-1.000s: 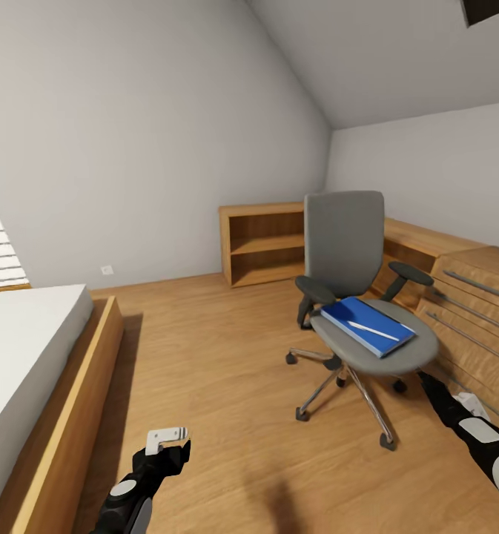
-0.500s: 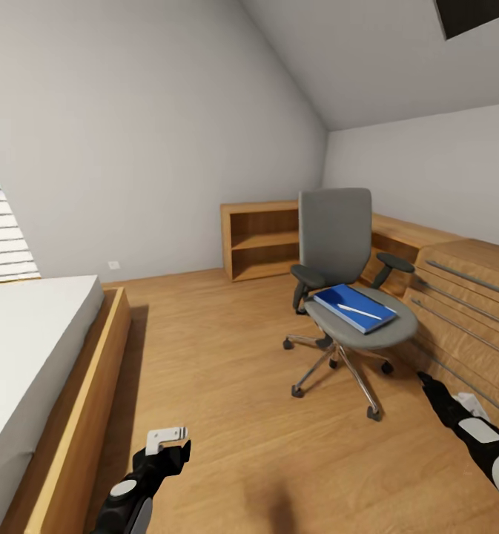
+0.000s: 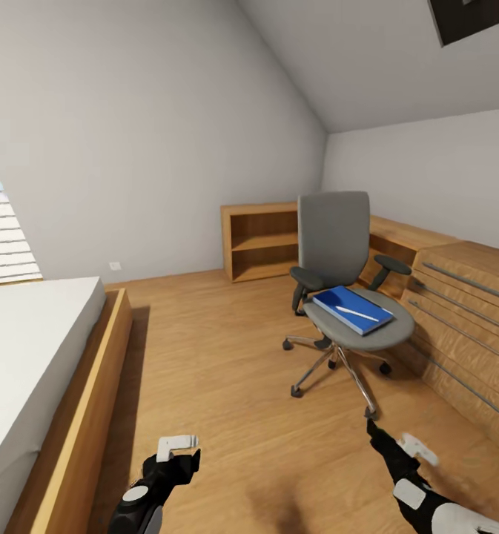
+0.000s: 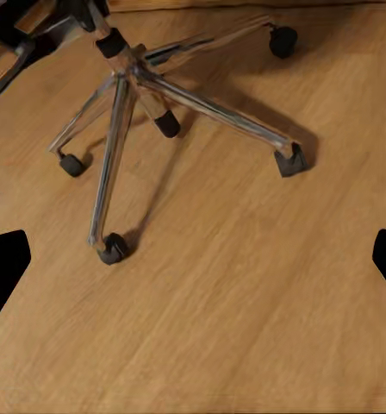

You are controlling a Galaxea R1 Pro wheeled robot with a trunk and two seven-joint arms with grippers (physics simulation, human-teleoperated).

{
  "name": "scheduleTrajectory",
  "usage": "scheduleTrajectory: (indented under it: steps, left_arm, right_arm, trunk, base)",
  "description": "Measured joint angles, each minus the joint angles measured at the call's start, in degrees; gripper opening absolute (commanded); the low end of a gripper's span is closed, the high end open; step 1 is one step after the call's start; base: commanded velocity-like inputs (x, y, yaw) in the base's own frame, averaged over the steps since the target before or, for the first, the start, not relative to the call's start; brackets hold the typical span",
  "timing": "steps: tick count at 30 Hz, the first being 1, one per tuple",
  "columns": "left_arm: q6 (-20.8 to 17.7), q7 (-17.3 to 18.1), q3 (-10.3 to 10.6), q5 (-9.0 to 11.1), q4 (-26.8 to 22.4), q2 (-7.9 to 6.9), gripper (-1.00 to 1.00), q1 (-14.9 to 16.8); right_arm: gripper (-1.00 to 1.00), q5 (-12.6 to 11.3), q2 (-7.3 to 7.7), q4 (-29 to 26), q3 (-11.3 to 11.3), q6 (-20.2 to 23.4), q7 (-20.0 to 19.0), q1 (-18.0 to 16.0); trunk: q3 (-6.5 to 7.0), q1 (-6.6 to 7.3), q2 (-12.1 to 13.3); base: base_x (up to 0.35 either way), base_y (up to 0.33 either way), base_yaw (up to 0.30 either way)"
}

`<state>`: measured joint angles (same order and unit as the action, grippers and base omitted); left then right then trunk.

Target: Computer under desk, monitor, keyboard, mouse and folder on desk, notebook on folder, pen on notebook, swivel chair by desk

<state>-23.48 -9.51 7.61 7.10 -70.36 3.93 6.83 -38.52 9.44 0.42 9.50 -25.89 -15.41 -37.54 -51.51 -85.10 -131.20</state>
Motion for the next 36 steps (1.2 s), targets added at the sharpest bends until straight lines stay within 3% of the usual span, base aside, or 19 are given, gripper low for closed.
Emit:
scheduleTrajectory:
  steps: [1,4,5,8,13,18,22,27,28,36]
  left_arm:
    - [0.4,-6.3,0.7,0.2,3.0,-0.03,1.00,-1.3]
    - [2.3,-8.9,0.8,0.2,6.2,-0.03,1.00,-2.0]
    - [11.2,-10.3,0.9,0.2,12.6,-0.03,1.00,-2.4]
    - [14.8,-10.5,0.9,0.1,16.2,-0.07,1.00,-2.4]
    - [18.5,-11.3,1.0,-0.1,22.7,-0.02,1.00,-2.5]
    - [23.0,-11.6,1.3,-0.3,28.7,-0.01,1.00,-2.5]
    - [23.9,-11.9,2.9,-2.2,31.7,-0.20,1.00,-2.5]
    - [24.5,-12.0,3.5,-3.1,32.7,-0.13,1.00,-2.5]
    - [24.7,-12.0,3.3,-3.1,33.1,-0.14,1.00,-2.5]
    - [24.7,-11.9,3.2,-3.1,33.7,-0.27,1.00,-2.5]
  right_arm:
    - [1.00,1.3,-0.80,0.4,-0.2,-2.8,0.1,3.1]
    - [1.00,1.4,-0.89,0.4,0.1,-3.2,0.3,5.0]
    - [1.00,1.5,-1.05,0.5,0.1,-7.4,1.0,6.3]
    - [1.00,1.9,-1.70,0.5,0.0,-13.3,1.1,7.5]
    - [1.00,3.5,-4.01,0.5,-0.1,-23.2,1.3,9.7]
    - [1.00,4.7,-4.77,0.5,0.0,-25.0,1.4,10.8]
    - [1.00,5.0,-5.05,0.6,0.0,-25.2,1.4,12.3]
    - [1.00,5.2,-5.74,0.6,-3.0,-25.3,1.3,13.3]
    - [1.00,5.3,-6.17,0.7,-4.9,-25.2,1.3,13.4]
    - [1.00,5.3,-6.67,0.7,-5.4,-25.2,1.3,13.4]
  trunk:
    - [0.17,0.22,0.4]
    - [0.71,0.88,1.6]
    - [0.88,1.09,2.0]
    - [1.43,1.76,3.2]
    - [2.33,2.86,5.2]
    - [3.25,3.95,7.2]
    - [4.05,4.83,8.8]
    - [5.10,5.92,10.8]
    - [5.30,6.12,11.2]
    - [6.98,7.87,14.4]
  base:
    - [0.000,0.000,0.000]
    - [0.000,0.000,0.000]
    - [0.000,0.000,0.000]
    - [0.000,0.000,-0.042]
    - [0.000,0.000,-0.205]
    - [0.000,0.000,-0.248]
    - [0.000,0.000,-0.255]
    - [-0.084,0.000,-0.256]
    - [-0.298,0.000,-0.256]
    - [-0.327,0.000,-0.256]
